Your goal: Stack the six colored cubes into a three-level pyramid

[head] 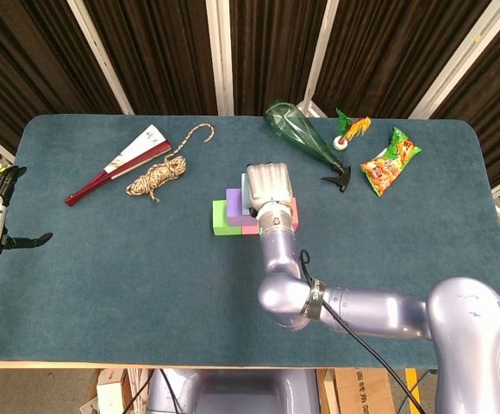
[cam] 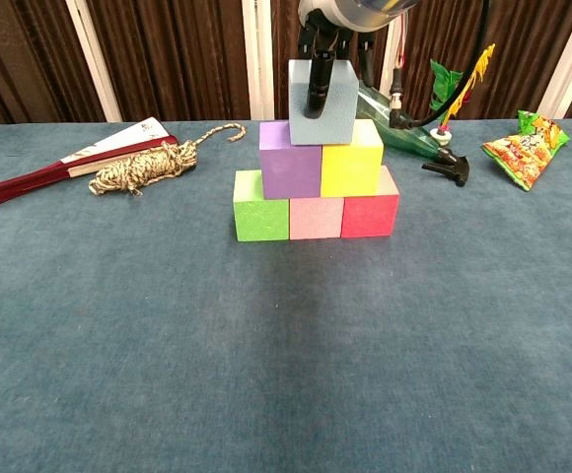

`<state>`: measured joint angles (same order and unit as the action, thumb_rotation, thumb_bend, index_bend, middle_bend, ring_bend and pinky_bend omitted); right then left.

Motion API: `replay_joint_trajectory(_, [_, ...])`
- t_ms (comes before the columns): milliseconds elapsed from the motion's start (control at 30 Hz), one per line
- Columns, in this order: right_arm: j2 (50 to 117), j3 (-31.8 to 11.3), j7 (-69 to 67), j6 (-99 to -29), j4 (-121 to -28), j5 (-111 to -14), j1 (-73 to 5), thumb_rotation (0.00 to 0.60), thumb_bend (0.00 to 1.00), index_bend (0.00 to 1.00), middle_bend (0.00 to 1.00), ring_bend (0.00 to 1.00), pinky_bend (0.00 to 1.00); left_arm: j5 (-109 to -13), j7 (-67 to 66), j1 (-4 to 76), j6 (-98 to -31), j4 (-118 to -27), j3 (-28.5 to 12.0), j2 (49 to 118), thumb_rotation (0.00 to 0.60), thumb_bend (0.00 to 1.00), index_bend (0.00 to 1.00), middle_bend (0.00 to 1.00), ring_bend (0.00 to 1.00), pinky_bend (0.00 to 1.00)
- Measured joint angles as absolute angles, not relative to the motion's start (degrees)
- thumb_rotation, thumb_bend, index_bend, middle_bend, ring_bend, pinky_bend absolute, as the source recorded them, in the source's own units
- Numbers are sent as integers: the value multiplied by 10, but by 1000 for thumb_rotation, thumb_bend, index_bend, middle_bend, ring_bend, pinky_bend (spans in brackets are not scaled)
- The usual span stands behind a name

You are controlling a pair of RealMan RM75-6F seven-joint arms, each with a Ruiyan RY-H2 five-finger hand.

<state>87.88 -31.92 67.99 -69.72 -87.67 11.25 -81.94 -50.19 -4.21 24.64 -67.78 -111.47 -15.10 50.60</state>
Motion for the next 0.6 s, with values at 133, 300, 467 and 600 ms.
replay_joint_trajectory(133, [877, -318, 679, -698, -880, 113, -818, 600, 352, 385, 510, 497, 555, -502, -42, 246, -678, -1116, -151, 506, 600, 129, 0, 0, 22, 57])
replay_joint_trajectory(300, [878, -317, 678, -698, -881, 113, -816, 600, 352, 383, 510, 497, 555, -502, -42, 246, -677, -1116, -152, 505, 600, 129, 0, 0, 22, 57])
replay_joint_trajectory(467, [879, -315, 673, -696, -881, 110, -813, 600, 352, 357, 506, 497, 555, -502, -44, 246, -676, -1117, -151, 505, 600, 129, 0, 0, 22, 57])
replay_joint_trajectory(600, [879, -312, 670, -694, -882, 107, -810, 600, 352, 292, 451, 454, 530, -501, -45, 247, -675, -1118, -151, 505, 600, 129, 0, 0, 22, 57])
